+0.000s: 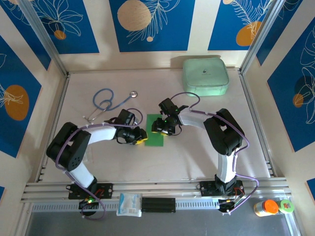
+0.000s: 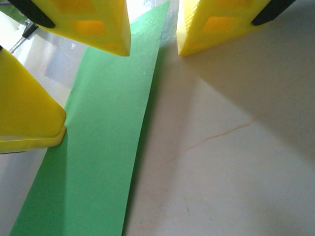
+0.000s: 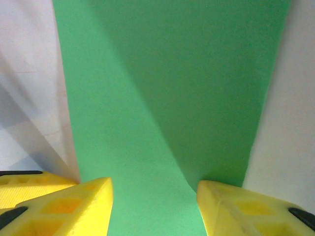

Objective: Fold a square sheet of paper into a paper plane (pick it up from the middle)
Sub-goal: Third fold the triangle at the center of the table.

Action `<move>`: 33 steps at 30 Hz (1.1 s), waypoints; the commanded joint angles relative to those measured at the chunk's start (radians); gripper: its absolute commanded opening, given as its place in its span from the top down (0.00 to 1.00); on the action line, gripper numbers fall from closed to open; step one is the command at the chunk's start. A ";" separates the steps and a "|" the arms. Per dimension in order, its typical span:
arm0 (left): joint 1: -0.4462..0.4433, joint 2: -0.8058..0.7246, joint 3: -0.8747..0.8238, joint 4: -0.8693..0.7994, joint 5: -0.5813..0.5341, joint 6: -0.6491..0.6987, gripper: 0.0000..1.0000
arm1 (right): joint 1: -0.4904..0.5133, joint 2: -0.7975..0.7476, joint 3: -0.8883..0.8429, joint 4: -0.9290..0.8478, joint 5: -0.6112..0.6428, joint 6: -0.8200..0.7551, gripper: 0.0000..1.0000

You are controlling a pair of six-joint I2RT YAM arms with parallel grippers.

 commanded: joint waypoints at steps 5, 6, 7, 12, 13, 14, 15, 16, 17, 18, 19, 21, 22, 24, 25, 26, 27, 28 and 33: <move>-0.011 0.022 0.030 0.014 0.075 0.005 0.70 | -0.010 0.049 -0.022 -0.073 0.054 -0.021 0.48; -0.010 0.023 0.035 0.011 0.080 0.010 0.70 | -0.010 0.049 -0.021 -0.075 0.055 -0.021 0.48; -0.010 0.022 0.042 0.004 0.082 0.014 0.70 | -0.010 0.051 -0.019 -0.076 0.056 -0.023 0.47; -0.008 0.021 0.064 0.010 0.091 0.021 0.70 | -0.012 0.049 -0.019 -0.077 0.059 -0.021 0.48; -0.006 0.022 0.068 0.018 0.093 0.019 0.70 | -0.013 0.049 -0.019 -0.078 0.058 -0.021 0.48; -0.005 0.027 0.072 0.023 0.097 0.017 0.70 | -0.014 0.047 -0.019 -0.079 0.058 -0.023 0.48; -0.003 0.033 0.074 0.028 0.097 0.016 0.70 | -0.015 0.045 -0.019 -0.079 0.058 -0.024 0.48; -0.001 0.040 0.078 0.030 0.097 0.015 0.70 | -0.016 0.045 -0.019 -0.079 0.058 -0.024 0.47; 0.001 0.047 0.079 0.034 0.097 0.013 0.70 | -0.017 0.044 -0.019 -0.078 0.058 -0.026 0.48; 0.004 0.052 0.079 0.042 0.096 0.012 0.70 | -0.019 0.043 -0.019 -0.078 0.056 -0.027 0.48; 0.008 0.057 0.079 0.049 0.096 0.009 0.70 | -0.021 0.042 -0.019 -0.078 0.055 -0.028 0.48; 0.015 0.064 0.080 0.064 0.095 0.004 0.70 | -0.022 0.041 -0.020 -0.076 0.053 -0.028 0.48; 0.018 0.068 0.084 0.072 0.094 0.002 0.70 | -0.022 0.040 -0.021 -0.074 0.052 -0.028 0.47; 0.023 0.083 0.097 0.075 0.098 0.005 0.70 | -0.023 0.037 -0.024 -0.070 0.048 -0.029 0.48; 0.025 0.091 0.105 0.077 0.099 0.004 0.71 | -0.024 0.035 -0.026 -0.068 0.049 -0.029 0.48; 0.026 0.099 0.112 0.077 0.099 0.003 0.72 | -0.024 0.034 -0.027 -0.066 0.047 -0.030 0.48; 0.026 0.106 0.120 0.074 0.093 0.003 0.73 | -0.025 0.032 -0.031 -0.063 0.046 -0.031 0.48; 0.026 0.109 0.127 0.065 0.078 0.002 0.74 | -0.026 0.028 -0.035 -0.056 0.041 -0.035 0.48; 0.030 0.124 0.153 0.044 0.050 0.003 0.79 | -0.029 -0.001 -0.067 -0.010 0.021 -0.043 0.48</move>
